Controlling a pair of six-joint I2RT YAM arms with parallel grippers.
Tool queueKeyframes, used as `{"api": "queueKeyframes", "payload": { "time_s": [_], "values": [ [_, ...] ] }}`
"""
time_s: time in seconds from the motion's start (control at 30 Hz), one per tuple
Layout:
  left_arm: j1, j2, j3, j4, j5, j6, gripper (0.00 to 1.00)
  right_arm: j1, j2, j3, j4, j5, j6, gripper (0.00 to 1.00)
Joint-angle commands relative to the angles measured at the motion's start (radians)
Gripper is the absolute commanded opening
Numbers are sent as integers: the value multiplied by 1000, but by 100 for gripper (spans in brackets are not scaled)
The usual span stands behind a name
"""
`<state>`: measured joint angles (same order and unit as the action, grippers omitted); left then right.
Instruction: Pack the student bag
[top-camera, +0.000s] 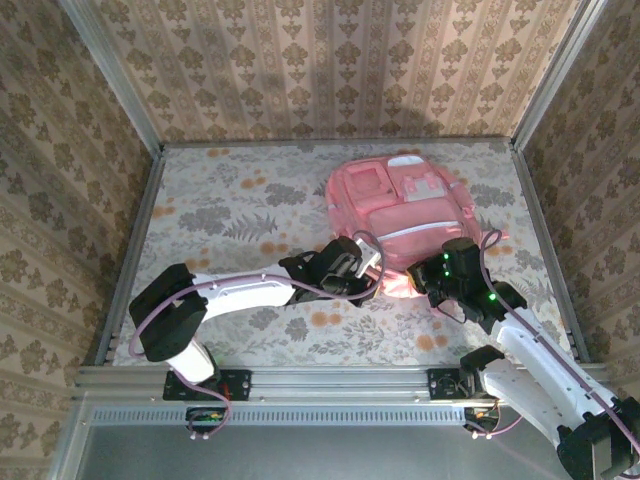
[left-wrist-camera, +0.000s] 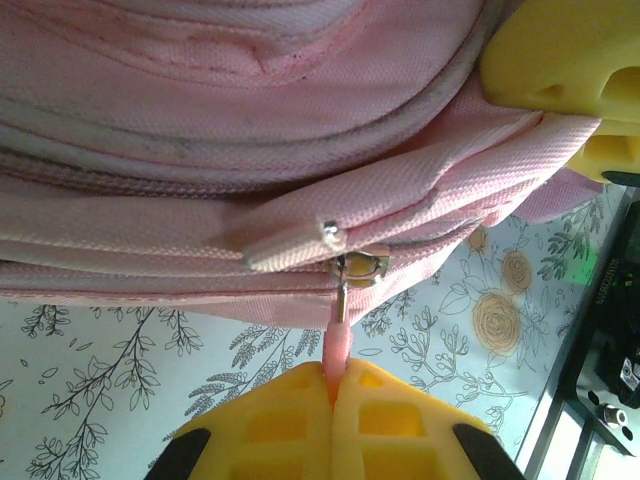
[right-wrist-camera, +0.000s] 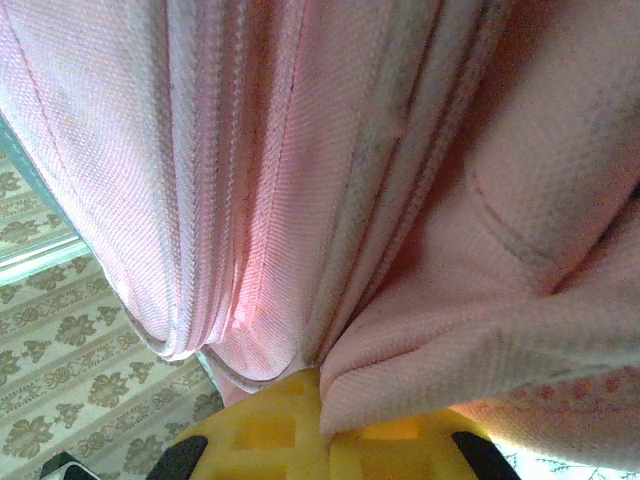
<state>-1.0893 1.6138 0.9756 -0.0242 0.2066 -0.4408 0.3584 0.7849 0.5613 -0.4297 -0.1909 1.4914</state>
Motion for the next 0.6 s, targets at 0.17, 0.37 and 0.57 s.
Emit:
{"api": "queueKeyframes", "payload": {
  "time_s": [0.17, 0.37, 0.57],
  "values": [
    [49, -9, -17, -89, -36, -44, 0, -1, -54, 30, 25, 51, -38, 0],
    [83, -27, -62, -106, -49, -85, 0, -2, -70, 45, -9, 82, -58, 0],
    [119, -34, -84, -131, -51, -99, 0, -1, -67, 38, 9, 65, -52, 0]
  ]
}}
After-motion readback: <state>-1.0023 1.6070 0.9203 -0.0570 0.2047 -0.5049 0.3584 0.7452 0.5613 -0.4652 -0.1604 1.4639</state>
